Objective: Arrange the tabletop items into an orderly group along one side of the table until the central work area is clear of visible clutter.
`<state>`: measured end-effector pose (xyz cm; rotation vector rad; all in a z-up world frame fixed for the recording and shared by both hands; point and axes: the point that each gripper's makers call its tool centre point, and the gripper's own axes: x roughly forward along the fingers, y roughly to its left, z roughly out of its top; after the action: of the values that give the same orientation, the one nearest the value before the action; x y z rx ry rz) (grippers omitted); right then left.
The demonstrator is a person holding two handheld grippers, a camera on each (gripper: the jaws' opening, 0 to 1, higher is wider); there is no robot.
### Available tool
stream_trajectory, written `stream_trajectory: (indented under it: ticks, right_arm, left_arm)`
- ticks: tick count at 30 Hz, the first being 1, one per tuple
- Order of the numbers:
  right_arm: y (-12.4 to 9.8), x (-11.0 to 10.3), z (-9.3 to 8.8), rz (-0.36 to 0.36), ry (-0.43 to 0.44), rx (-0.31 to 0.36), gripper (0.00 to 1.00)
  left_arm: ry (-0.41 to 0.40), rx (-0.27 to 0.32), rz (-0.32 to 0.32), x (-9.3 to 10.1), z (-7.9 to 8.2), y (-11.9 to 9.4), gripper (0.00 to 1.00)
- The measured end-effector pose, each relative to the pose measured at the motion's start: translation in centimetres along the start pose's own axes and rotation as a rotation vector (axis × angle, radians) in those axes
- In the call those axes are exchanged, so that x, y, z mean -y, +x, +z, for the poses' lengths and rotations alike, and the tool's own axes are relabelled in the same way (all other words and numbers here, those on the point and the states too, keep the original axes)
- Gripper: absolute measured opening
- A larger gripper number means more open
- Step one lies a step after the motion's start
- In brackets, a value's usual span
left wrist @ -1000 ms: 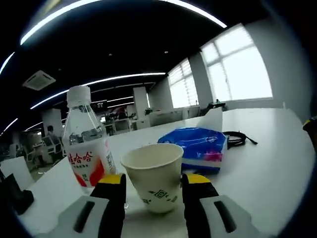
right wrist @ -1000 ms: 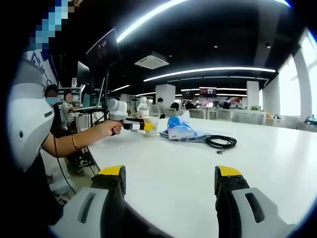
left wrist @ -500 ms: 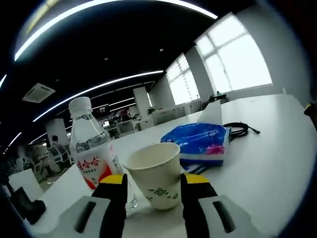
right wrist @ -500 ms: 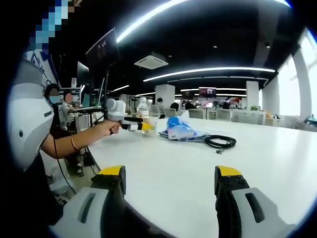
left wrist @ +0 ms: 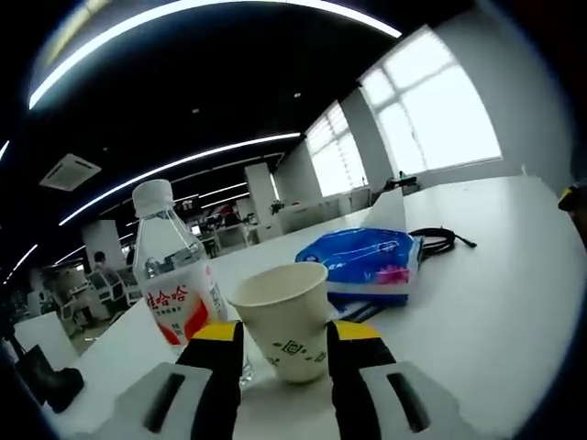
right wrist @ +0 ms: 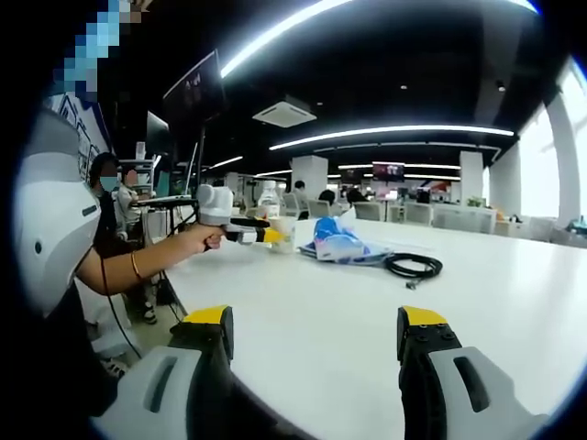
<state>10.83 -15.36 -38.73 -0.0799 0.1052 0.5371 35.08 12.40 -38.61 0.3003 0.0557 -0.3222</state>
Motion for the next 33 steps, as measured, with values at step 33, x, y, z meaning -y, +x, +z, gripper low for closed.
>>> stream_trajectory:
  ticks: [33]
  right_arm:
    - [2.7,-0.6,0.4,0.017,-0.020,-0.021,0.61]
  left_arm:
    - [-0.058,0.125,-0.083,1.7,2.5,-4.1,0.33]
